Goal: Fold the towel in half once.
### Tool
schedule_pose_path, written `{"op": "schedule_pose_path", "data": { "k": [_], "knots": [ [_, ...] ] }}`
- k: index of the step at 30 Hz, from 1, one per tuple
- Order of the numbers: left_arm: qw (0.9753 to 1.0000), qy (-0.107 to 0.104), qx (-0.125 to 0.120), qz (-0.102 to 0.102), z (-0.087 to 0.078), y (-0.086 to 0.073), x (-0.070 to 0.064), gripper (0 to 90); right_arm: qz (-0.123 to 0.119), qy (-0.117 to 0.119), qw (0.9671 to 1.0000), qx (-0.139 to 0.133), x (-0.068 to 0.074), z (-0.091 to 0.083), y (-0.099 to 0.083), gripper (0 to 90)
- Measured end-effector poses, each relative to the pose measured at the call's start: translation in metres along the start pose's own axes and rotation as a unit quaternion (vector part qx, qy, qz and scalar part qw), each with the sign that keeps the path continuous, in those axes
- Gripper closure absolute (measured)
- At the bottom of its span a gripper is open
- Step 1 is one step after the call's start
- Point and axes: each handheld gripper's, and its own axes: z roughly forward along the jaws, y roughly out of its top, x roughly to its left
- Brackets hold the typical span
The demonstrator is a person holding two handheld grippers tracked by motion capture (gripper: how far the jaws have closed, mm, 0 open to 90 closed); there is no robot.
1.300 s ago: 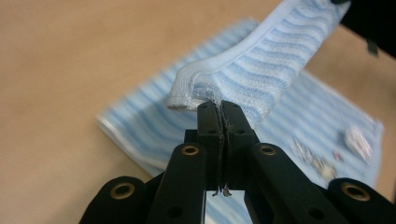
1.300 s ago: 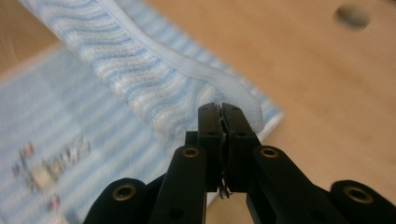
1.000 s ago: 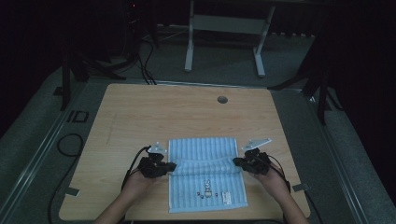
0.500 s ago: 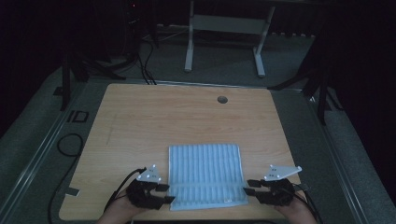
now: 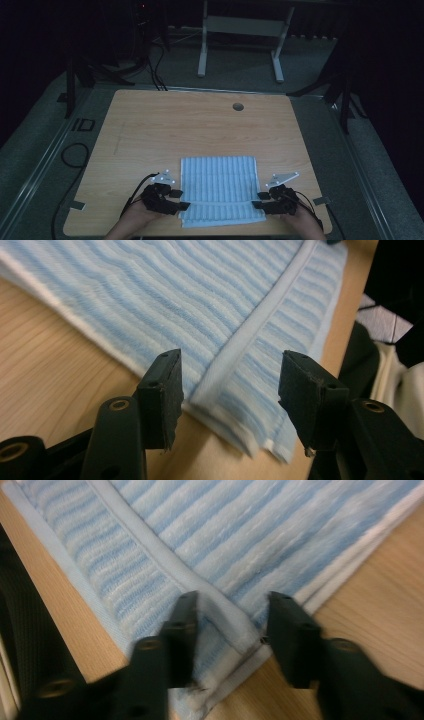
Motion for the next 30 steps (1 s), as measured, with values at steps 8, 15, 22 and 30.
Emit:
{"op": "schedule_pose_path", "data": {
  "k": [8, 15, 22, 30],
  "knots": [
    [0.9984, 0.021, 0.045, 0.028, 0.019, 0.002, -0.004, 62.3, -0.012, 0.000, 0.9999, 0.001, -0.001, 0.000, 0.007, 81.2],
    [0.9990, 0.036, 0.000, 0.027, 0.004, 0.011, -0.010, 83.6, -0.019, -0.011, 0.9993, -0.032, -0.001, -0.016, 0.020, 81.6],
    [0.9971, -0.035, -0.054, 0.041, -0.037, 0.018, -0.036, 71.0, -0.040, -0.019, 0.9946, -0.094, 0.011, -0.059, 0.019, 81.5],
    [0.9977, -0.051, -0.045, 0.009, -0.046, 0.007, -0.029, 49.3, -0.007, -0.005, 0.9961, -0.088, 0.009, -0.088, -0.017, 69.3]
  ]
}}
